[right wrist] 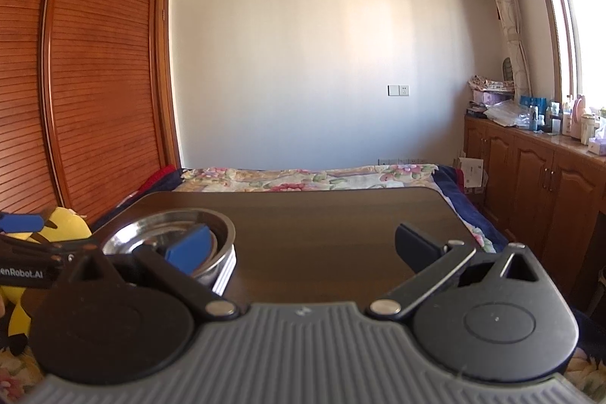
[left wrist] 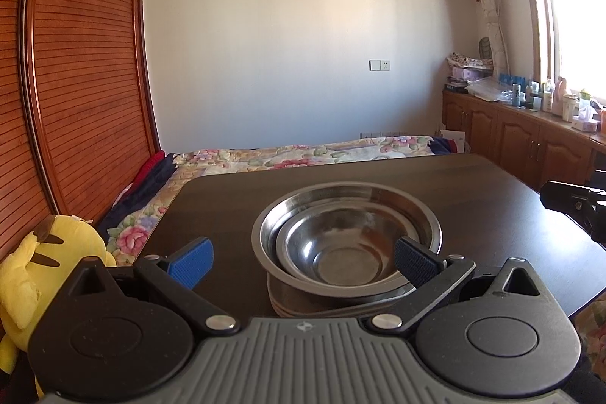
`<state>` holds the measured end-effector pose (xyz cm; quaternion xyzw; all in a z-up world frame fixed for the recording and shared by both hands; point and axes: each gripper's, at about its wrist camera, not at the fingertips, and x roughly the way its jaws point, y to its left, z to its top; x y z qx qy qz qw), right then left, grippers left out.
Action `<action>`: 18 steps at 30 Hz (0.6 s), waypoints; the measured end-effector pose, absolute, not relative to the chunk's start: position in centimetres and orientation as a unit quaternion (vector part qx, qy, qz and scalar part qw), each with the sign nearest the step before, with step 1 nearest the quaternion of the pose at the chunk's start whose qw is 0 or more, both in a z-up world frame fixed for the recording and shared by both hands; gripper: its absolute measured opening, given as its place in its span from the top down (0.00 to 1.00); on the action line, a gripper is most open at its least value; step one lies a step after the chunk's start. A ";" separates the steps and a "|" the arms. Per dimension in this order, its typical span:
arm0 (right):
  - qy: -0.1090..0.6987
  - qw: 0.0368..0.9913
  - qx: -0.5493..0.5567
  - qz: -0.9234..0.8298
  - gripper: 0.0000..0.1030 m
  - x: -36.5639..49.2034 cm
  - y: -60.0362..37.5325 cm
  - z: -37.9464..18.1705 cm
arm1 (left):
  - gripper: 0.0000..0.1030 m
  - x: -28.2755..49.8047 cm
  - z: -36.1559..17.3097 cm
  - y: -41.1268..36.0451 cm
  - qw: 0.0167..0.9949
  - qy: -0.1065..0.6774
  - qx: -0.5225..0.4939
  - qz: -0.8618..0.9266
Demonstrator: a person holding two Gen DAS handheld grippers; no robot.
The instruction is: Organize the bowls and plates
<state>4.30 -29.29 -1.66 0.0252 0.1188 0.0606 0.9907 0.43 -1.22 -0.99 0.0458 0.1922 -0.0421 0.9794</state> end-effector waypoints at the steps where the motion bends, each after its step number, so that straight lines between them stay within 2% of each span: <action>1: 0.120 0.991 0.025 0.060 0.00 4.3 -29.2 -1.8 | 0.00 0.5 -1.2 -1.2 0.980 0.192 0.046 -0.041; 18: 0.136 0.989 0.018 0.052 0.00 4.6 -29.0 -3.2 | 0.00 0.6 -2.9 -0.8 0.977 0.207 0.040 -0.034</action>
